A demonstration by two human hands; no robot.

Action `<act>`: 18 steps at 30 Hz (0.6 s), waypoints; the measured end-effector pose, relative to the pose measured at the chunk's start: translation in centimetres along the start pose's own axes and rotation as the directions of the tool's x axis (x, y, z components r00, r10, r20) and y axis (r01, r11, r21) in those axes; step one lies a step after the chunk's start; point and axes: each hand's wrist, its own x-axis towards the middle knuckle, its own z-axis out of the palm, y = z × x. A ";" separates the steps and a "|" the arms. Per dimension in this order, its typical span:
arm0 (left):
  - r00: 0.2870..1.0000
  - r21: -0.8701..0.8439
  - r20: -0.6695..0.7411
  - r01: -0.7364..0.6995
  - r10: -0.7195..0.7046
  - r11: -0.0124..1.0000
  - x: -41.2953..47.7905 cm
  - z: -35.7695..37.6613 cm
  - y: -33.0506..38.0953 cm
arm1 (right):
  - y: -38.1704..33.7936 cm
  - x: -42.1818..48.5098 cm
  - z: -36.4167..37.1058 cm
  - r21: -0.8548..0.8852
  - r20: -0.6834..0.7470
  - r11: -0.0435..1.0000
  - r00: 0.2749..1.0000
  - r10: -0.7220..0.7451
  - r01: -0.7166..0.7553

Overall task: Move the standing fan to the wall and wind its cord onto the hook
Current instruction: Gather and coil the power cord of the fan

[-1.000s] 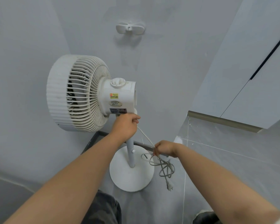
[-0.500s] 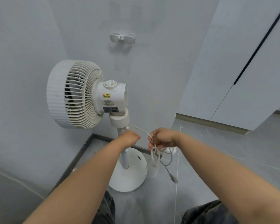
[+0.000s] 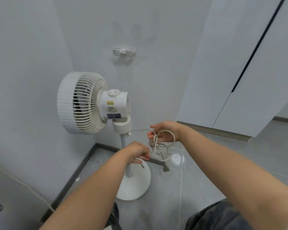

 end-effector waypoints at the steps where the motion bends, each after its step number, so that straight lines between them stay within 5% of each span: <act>1: 1.000 -0.016 -0.020 -0.006 0.006 1.000 -0.2 0.1 0.0 | -0.1 -0.2 0.0 0.025 -0.004 1.000 1.000 0.002 -0.002; 10: 0.960 -0.148 -0.270 -0.118 0.074 0.982 -0.3 -0.1 1.3 | -0.5 -2.2 -1.3 0.087 0.031 0.996 0.999 -0.024 0.021; 18: 0.985 -0.545 -0.148 -0.153 0.085 0.824 -0.8 1.9 1.6 | 0.1 -4.4 -2.6 -0.094 0.025 0.989 0.994 -0.109 0.111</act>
